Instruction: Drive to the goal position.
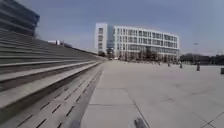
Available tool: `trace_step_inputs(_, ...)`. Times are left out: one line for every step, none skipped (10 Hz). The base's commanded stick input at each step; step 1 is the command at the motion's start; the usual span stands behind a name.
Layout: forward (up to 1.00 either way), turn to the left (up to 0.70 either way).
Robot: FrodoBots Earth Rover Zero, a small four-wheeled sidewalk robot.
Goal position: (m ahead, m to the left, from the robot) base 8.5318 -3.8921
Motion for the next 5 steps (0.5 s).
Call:
trace_step_inputs(0.7, 0.01)
trace_step_inputs(0.7, 0.01)
trace_step_inputs(0.7, 0.01)
trace_step_inputs(0.7, 0.01)
trace_step_inputs(0.7, 0.01)
